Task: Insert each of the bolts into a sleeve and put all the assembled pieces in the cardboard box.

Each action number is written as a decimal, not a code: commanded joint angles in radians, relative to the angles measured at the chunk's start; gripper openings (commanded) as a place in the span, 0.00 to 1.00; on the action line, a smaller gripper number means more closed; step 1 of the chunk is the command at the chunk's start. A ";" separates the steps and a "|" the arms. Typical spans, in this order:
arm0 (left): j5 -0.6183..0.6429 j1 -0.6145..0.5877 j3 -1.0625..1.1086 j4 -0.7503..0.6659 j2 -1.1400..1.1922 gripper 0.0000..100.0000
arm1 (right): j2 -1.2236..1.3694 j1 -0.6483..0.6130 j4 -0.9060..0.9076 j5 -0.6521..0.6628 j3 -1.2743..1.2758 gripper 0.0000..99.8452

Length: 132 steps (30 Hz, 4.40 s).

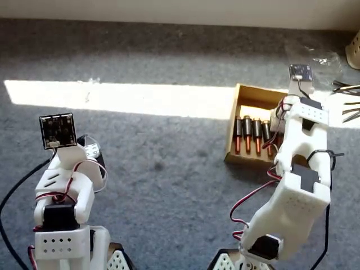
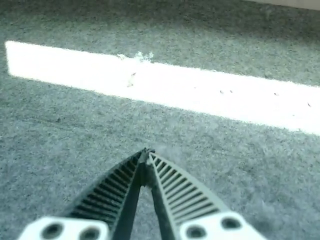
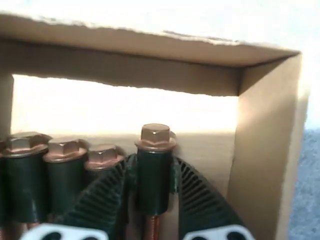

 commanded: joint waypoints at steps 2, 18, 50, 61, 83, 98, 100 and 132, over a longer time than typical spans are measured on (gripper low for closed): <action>0.003 -0.007 -0.002 -0.021 -0.004 0.01 | -0.019 -0.013 0.088 0.014 -0.061 0.01; -0.002 0.001 -0.001 -0.021 -0.013 0.01 | -0.021 -0.031 0.452 0.005 -0.433 0.20; -0.003 0.081 -0.045 0.009 -0.409 0.01 | -0.056 -0.332 0.866 -0.186 -1.313 0.01; 0.003 0.079 -0.042 0.055 -0.412 0.01 | -0.346 -0.372 0.866 -0.186 -1.256 0.01; 0.003 -0.001 -0.038 0.249 -0.412 0.01 | -0.914 -0.372 0.863 -0.186 -0.694 0.01; -0.002 0.001 0.097 0.345 -0.410 0.01 | -1.242 -0.372 0.863 -0.190 -0.251 0.01; -0.002 0.001 0.124 0.344 -0.410 0.01 | -1.307 -0.372 0.862 -0.186 -0.188 0.01; 0.003 0.107 0.380 0.328 -0.410 0.01 | -1.919 -0.372 0.529 -0.064 0.895 0.01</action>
